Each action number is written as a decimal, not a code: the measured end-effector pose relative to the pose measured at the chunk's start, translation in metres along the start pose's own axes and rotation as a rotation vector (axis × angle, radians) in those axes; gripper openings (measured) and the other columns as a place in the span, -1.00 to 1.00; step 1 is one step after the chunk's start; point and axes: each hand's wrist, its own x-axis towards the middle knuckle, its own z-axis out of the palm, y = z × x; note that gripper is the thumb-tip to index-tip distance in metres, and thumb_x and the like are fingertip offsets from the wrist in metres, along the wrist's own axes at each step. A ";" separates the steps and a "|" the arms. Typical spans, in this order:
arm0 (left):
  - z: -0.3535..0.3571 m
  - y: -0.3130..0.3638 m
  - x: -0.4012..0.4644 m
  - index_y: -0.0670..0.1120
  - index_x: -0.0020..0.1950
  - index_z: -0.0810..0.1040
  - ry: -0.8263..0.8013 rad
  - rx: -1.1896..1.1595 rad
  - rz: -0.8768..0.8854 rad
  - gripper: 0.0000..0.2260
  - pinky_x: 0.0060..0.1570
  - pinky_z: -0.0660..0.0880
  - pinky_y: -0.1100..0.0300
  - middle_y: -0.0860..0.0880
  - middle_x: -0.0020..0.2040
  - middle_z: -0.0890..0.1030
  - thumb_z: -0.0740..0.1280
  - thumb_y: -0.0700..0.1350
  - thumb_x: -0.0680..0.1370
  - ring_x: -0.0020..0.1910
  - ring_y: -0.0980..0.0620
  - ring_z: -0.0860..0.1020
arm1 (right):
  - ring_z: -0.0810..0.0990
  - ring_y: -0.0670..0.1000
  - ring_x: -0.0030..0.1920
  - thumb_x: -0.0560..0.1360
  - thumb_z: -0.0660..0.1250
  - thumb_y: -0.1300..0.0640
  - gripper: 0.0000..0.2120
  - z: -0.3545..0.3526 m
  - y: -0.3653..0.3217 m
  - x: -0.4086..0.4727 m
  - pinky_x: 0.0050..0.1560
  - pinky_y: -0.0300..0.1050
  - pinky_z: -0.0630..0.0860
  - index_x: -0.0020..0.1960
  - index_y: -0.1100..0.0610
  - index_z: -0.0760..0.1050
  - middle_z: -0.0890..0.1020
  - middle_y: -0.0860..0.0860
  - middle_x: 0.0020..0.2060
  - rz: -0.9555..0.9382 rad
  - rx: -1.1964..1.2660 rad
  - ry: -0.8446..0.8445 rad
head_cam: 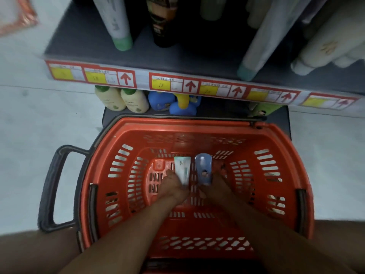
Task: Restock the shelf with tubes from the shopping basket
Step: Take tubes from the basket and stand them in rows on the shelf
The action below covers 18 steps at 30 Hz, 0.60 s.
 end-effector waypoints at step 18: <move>-0.106 0.095 -0.168 0.00 0.11 0.38 0.310 -0.168 0.543 -0.52 -0.15 0.57 0.08 0.07 -0.04 0.60 0.61 -0.01 0.37 -0.02 -0.04 0.64 | 0.67 0.03 -0.04 0.48 0.53 0.06 -0.75 -0.143 -0.087 -0.156 0.02 0.14 0.65 0.04 -0.02 0.48 0.67 -0.02 -0.03 -0.421 -0.003 0.385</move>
